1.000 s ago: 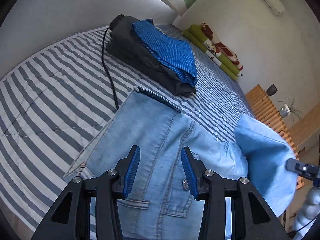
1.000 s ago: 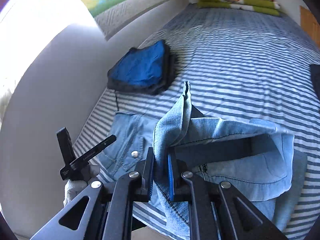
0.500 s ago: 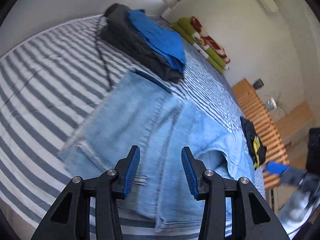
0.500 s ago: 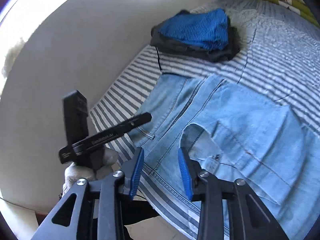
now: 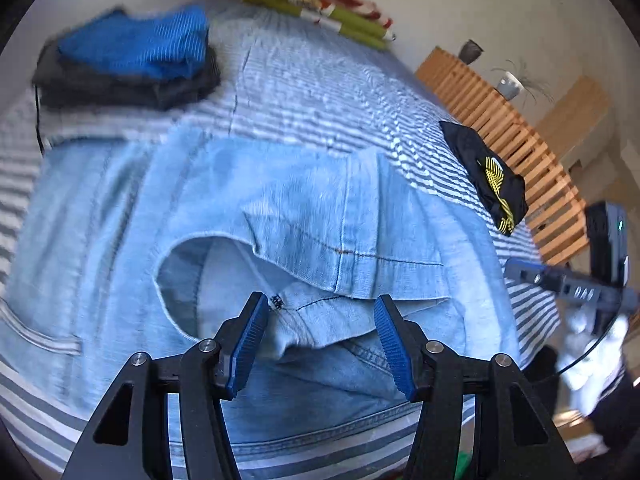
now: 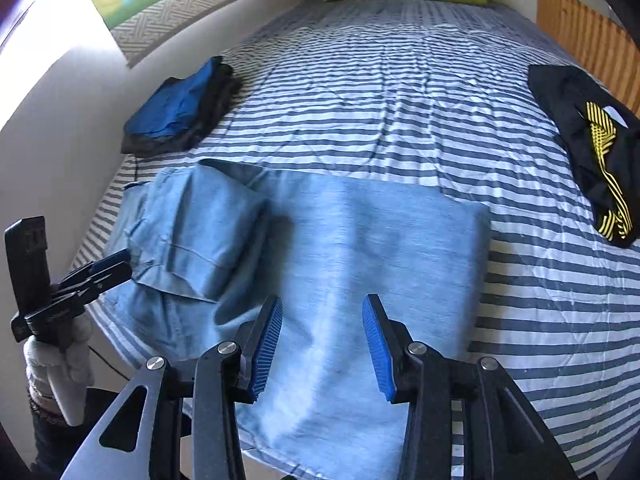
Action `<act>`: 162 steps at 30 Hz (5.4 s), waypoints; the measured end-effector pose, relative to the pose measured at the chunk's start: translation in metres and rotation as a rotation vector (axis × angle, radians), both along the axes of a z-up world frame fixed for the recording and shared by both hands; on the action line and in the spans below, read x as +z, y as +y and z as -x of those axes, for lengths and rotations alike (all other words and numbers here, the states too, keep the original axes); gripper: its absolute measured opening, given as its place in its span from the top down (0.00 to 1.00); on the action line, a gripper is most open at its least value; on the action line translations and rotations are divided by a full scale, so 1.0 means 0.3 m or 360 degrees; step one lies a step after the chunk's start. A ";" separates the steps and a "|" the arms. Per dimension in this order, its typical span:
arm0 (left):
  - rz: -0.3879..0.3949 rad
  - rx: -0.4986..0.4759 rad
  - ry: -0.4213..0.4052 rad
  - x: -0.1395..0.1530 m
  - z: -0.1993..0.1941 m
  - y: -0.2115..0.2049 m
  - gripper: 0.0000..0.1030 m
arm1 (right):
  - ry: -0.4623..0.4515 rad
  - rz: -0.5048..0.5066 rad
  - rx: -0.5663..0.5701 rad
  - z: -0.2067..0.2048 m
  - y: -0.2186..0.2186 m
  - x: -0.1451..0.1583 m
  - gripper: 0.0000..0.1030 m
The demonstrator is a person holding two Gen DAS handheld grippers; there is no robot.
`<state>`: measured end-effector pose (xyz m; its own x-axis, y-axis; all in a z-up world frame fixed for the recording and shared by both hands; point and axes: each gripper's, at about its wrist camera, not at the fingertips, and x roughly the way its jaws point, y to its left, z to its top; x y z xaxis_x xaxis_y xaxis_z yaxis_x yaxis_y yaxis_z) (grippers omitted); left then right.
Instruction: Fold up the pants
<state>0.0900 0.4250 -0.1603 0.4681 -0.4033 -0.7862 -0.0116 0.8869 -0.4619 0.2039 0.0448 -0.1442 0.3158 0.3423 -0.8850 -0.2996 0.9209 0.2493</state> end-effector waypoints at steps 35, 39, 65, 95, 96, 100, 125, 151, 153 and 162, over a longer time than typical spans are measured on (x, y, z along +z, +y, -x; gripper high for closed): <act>-0.0358 -0.0447 -0.0081 -0.031 0.007 -0.033 0.50 | -0.0084 0.0175 0.0704 -0.227 0.722 0.111 0.63; -0.0340 -0.0450 -0.0078 -0.060 0.008 -0.013 0.69 | 0.0075 0.0199 0.0788 -0.245 0.856 0.033 0.63; -0.0128 -0.0358 -0.0115 -0.040 0.209 0.152 0.67 | -0.0363 0.0422 0.1386 -0.161 0.982 0.043 0.56; 0.0222 -0.0049 -0.0053 -0.046 0.298 0.409 0.62 | 0.0029 -0.0053 0.0965 -0.503 0.990 -0.023 0.79; 0.0174 -0.0056 -0.0071 -0.027 0.298 0.396 0.60 | 0.0002 -0.0038 0.0975 -0.494 0.968 -0.013 0.77; 0.0054 -0.0141 -0.0150 0.043 0.281 0.324 0.55 | 0.0033 0.0012 0.0944 -0.489 0.877 -0.028 0.77; 0.0105 -0.0165 0.0190 -0.088 0.231 0.321 0.92 | -0.0105 0.0011 0.1296 -0.322 1.056 -0.053 0.63; -0.0013 -0.0054 0.0181 -0.073 0.209 0.411 0.89 | -0.0200 -0.0019 0.0882 -0.442 0.870 0.058 0.87; -0.0029 -0.0041 0.0158 -0.042 0.190 0.400 0.60 | -0.0243 -0.0005 0.0770 -0.417 0.701 0.110 0.72; -0.0329 0.0005 0.0300 -0.129 0.062 0.260 0.61 | -0.0078 0.0184 0.0072 -0.147 -0.134 0.000 0.61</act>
